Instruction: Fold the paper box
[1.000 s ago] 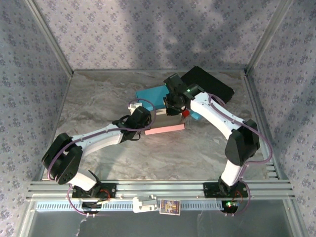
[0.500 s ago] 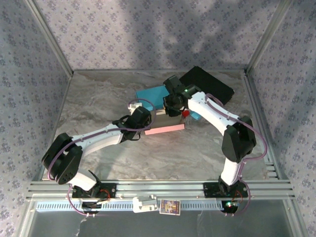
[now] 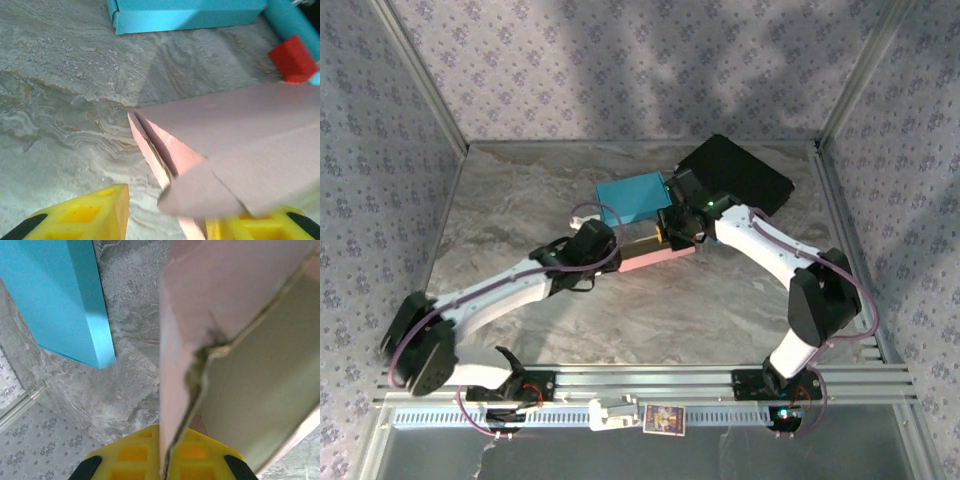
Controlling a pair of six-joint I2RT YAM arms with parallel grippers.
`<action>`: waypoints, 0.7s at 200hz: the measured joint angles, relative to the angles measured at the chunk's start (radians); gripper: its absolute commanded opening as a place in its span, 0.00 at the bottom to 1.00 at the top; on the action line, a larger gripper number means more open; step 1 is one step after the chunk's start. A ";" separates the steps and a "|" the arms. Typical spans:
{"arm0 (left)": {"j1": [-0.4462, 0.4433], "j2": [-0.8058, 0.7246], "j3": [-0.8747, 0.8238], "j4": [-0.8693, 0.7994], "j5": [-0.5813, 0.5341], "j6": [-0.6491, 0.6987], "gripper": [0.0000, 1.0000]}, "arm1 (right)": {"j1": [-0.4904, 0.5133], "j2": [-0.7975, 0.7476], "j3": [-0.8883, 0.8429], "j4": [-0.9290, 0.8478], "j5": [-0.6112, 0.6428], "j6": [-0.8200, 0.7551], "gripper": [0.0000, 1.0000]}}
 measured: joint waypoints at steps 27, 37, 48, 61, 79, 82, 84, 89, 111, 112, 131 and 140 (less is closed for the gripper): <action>0.000 -0.159 -0.008 -0.069 0.025 -0.026 0.47 | -0.002 -0.027 -0.055 0.049 -0.024 -0.040 0.00; 0.004 -0.195 -0.008 -0.088 0.034 -0.031 0.48 | -0.002 -0.034 -0.072 0.058 -0.035 -0.057 0.00; 0.013 -0.217 -0.008 -0.103 0.047 -0.039 0.48 | -0.002 -0.041 -0.097 0.073 -0.044 -0.079 0.01; 0.029 -0.217 -0.010 -0.114 0.065 -0.051 0.48 | -0.001 -0.054 -0.139 0.080 -0.054 -0.104 0.03; 0.053 -0.193 -0.016 -0.115 0.091 -0.061 0.48 | 0.001 -0.074 -0.192 0.085 -0.061 -0.134 0.05; 0.056 -0.187 -0.017 -0.114 0.097 -0.063 0.48 | 0.001 -0.077 -0.199 0.086 -0.061 -0.138 0.05; 0.058 -0.183 -0.018 -0.114 0.098 -0.064 0.48 | 0.001 -0.080 -0.206 0.088 -0.061 -0.142 0.06; 0.063 -0.172 -0.019 -0.113 0.104 -0.066 0.48 | 0.001 -0.086 -0.219 0.093 -0.063 -0.150 0.06; 0.085 -0.125 -0.031 -0.103 0.141 -0.080 0.48 | 0.001 -0.120 -0.302 0.171 -0.073 -0.198 0.06; 0.086 -0.124 -0.031 -0.102 0.143 -0.081 0.48 | 0.001 -0.121 -0.305 0.174 -0.074 -0.199 0.06; 0.102 -0.089 -0.043 -0.079 0.171 -0.088 0.48 | -0.002 -0.129 -0.375 0.258 -0.087 -0.244 0.06; 0.109 -0.067 -0.048 -0.063 0.186 -0.089 0.49 | -0.004 -0.129 -0.405 0.296 -0.091 -0.266 0.06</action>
